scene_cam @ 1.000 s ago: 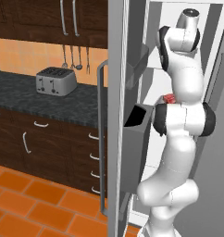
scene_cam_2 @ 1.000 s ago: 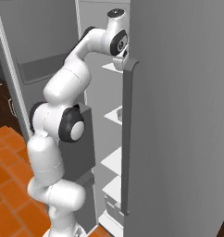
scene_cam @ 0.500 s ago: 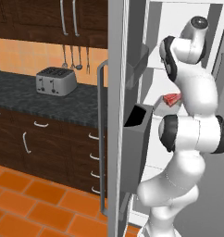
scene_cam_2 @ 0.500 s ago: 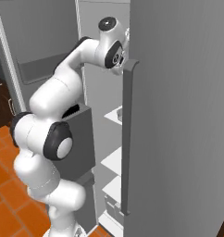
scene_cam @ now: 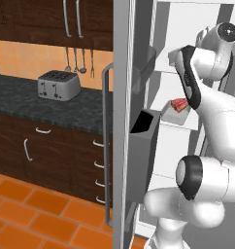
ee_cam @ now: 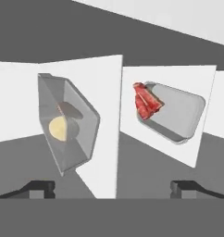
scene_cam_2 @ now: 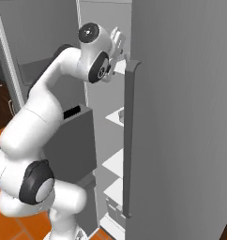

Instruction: Take the meat container that has the steak and place it on the second highest rack of the freezer. Then take the vegetable container that has the mushroom and carrot and place it on the highest rack of the freezer.

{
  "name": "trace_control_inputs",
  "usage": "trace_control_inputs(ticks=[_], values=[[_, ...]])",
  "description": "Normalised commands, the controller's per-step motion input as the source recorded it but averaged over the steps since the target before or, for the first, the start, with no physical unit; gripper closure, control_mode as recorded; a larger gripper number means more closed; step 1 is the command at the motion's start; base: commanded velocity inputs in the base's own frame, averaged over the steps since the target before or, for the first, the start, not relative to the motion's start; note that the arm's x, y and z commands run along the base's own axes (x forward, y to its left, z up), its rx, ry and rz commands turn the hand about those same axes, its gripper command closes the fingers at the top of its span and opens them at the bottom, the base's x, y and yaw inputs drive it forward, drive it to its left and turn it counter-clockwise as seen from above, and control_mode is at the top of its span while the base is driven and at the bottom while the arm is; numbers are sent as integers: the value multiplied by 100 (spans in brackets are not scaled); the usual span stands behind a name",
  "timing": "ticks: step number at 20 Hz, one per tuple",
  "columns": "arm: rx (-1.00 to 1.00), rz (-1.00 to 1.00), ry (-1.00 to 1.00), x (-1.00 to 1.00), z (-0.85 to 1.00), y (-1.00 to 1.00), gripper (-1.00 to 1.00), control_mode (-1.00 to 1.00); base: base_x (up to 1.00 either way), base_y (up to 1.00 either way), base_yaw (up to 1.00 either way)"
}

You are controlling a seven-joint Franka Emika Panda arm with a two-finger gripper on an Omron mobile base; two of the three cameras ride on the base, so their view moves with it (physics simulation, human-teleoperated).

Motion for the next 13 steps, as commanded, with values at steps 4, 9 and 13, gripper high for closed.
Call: trace_control_inputs(ticks=[4, 9, 13], values=[[-1, 4, -8, -100, -7, 37, -100, -100, 0, 0, 0], [-7, 2, 5, -100, -6, 24, -100, -100, 0, 0, 0], [-2, 1, 4, -100, -52, 2, -100, -100, 0, 0, 0]])
